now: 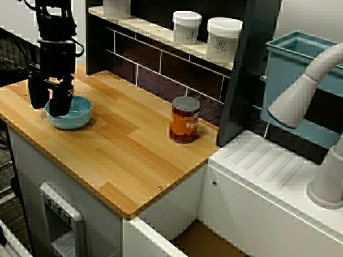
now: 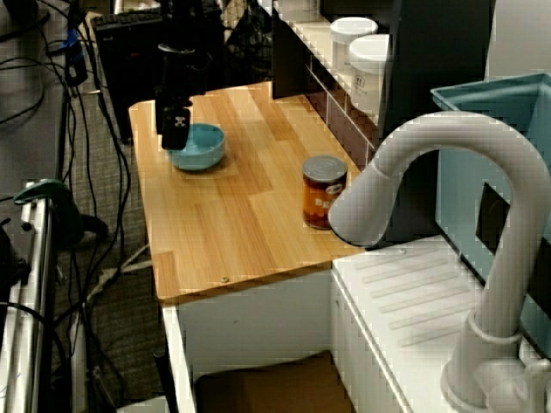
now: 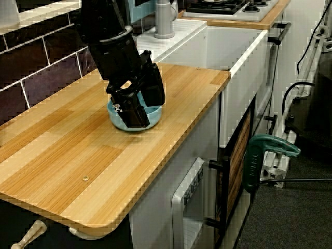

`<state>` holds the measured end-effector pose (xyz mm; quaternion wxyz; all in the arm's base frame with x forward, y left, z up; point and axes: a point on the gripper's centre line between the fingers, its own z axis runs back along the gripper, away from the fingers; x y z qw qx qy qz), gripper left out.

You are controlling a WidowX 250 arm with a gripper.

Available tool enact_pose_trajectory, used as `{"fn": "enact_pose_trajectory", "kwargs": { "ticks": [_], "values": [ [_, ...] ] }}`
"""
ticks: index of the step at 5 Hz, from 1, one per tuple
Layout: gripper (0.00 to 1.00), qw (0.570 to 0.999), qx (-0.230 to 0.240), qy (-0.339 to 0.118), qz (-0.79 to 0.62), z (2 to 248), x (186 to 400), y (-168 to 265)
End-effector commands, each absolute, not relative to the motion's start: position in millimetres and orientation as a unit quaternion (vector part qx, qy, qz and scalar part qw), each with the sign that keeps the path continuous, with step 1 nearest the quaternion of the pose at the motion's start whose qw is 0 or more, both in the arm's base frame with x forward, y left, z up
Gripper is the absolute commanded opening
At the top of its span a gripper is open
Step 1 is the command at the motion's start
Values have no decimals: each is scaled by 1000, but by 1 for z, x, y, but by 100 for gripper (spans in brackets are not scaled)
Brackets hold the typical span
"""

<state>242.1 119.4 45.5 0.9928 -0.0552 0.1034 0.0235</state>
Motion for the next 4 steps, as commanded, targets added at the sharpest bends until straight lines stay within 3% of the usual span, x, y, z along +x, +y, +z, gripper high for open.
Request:
{"fn": "enact_pose_trajectory", "kwargs": {
  "ticks": [1,3,4],
  "values": [
    [100,996,-43,81,14,70,245,106],
    [100,996,-51,71,-1,96,237,93],
    [100,997,-41,66,-8,95,237,81]
  ]
}}
